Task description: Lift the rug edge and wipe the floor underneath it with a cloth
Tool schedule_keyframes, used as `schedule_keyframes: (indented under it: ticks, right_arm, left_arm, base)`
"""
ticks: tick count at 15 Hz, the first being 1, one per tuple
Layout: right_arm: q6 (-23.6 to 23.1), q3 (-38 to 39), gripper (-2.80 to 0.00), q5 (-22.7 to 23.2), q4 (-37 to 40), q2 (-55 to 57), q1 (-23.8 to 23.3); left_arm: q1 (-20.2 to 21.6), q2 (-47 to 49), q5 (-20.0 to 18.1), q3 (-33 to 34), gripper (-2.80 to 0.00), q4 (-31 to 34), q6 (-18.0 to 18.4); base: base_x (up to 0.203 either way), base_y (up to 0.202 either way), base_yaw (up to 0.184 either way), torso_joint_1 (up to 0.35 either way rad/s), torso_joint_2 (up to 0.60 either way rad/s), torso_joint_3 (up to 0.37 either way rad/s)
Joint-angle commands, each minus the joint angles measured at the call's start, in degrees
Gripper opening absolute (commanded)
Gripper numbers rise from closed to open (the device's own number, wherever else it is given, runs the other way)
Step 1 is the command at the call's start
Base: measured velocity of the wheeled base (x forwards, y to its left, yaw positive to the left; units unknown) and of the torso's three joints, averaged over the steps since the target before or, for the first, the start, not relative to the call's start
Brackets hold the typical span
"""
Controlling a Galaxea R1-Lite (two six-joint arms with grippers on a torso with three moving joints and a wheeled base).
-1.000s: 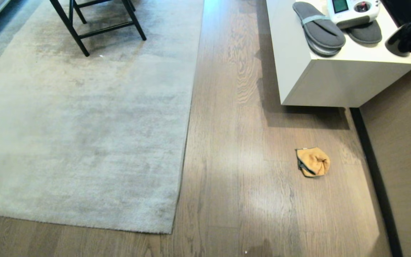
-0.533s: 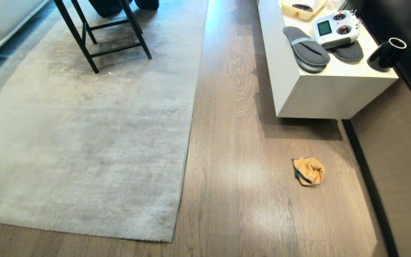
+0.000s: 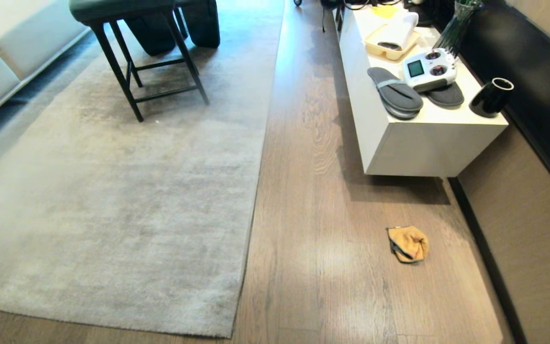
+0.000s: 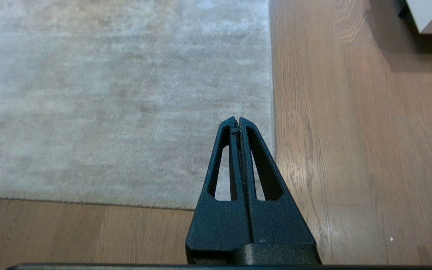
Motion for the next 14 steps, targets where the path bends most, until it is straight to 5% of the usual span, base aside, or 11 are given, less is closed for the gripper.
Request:
schedule_keyframes:
  ticks: [1,14]
  right_arm:
    - [-0.1,0.0,-2.80,0.0,0.0,0.1,0.0]
    - [0.0,0.0,-2.80,0.0,0.0,0.1,0.0]
  left_arm:
    - [0.0,0.0,0.0,0.0,-2.80,0.0,0.0]
    - [0.0,0.0,0.0,0.0,-2.80,0.0,0.0]
  base:
    - [0.000,0.000,0.000,0.007,0.00,0.209]
    - [0.000,0.000,0.000,0.003,0.00,0.203]
